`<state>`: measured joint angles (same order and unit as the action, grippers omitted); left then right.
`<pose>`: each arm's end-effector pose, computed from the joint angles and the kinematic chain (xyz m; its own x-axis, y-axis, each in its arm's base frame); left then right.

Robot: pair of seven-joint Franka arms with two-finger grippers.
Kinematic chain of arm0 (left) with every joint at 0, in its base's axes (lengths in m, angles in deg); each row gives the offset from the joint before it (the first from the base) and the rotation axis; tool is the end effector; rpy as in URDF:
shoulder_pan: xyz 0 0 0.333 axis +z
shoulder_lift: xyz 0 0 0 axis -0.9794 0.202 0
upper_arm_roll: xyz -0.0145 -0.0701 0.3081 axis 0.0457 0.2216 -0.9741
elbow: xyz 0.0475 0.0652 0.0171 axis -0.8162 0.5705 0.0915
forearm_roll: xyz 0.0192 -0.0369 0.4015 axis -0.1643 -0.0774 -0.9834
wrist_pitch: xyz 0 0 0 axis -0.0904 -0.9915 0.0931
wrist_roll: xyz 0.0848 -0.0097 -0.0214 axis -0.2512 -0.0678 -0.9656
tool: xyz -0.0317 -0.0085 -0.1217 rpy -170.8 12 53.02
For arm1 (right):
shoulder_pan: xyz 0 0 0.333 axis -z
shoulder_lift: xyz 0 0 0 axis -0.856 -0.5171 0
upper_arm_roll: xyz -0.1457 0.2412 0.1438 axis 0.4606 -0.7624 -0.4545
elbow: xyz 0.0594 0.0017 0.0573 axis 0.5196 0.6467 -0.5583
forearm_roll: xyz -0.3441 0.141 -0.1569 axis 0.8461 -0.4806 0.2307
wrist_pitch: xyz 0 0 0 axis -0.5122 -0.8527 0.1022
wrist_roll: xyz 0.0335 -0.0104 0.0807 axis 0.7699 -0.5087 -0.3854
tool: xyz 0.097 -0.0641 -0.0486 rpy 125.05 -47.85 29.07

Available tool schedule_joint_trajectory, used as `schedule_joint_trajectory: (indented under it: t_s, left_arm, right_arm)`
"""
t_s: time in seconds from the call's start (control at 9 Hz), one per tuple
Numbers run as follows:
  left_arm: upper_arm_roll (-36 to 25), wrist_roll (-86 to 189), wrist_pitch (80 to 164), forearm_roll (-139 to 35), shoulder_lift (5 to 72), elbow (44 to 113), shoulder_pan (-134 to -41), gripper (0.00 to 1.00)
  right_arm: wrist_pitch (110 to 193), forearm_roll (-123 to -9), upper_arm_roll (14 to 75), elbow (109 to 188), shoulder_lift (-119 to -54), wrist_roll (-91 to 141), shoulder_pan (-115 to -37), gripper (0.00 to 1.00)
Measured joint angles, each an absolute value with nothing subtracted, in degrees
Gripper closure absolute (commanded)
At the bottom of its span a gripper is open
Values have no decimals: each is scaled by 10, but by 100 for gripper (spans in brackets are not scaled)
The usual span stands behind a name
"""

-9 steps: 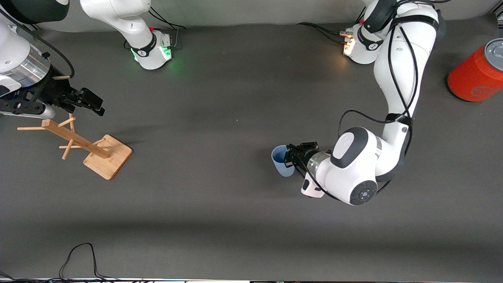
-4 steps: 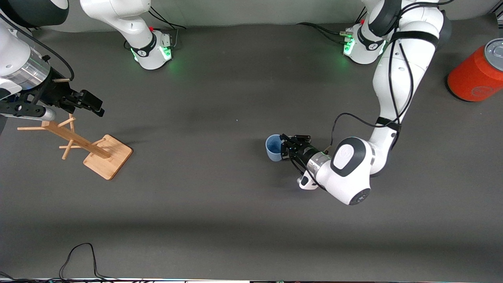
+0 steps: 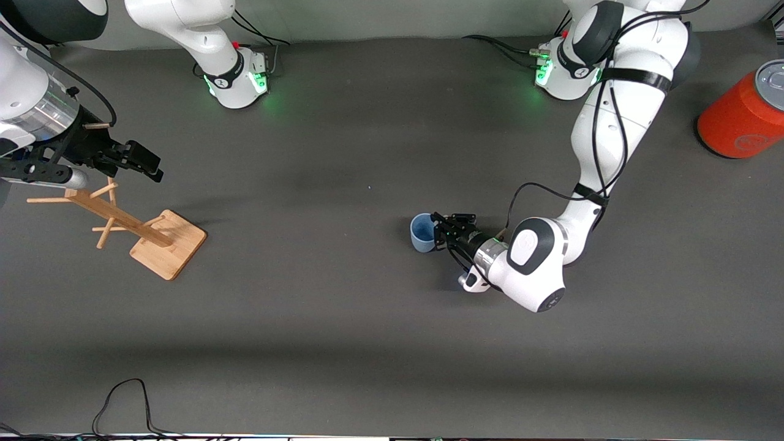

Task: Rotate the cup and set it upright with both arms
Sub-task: 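Carry the upright cup and lower it onto the table with the left gripper, then open the left gripper and lift it away from the cup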

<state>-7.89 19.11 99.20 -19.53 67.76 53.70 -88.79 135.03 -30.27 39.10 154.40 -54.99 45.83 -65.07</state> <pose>0.6037 -0.3449 0.1661 0.4628 0.1720 -0.8696 0.6028 -0.7803 0.1665 0.5288 0.0572 0.5679 0.9848 -0.1724 0.0235 -0.1716 -0.9847 -0.0304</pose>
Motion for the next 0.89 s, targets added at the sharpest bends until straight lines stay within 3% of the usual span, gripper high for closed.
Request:
schedule_joint_trajectory:
  t_s: [0.11, 0.44, 0.67, 0.89]
  left_arm:
    - [-79, 194, 1003, -196, 678, 537, -888, 0]
    - [-79, 197, 1005, -198, 664, 532, -888, 0]
    - [-80, 177, 999, -235, 607, 522, -886, 0]
    - [-85, 171, 982, -384, 511, 518, -880, 0]
  right_arm:
    - [1351, -303, 391, 1544, -550, 458, -651, 0]
    - [1351, -303, 391, 1534, -549, 457, -651, 0]
    - [1351, -302, 391, 1518, -546, 441, -650, 0]
    - [1351, -302, 392, 1505, -545, 423, -649, 0]
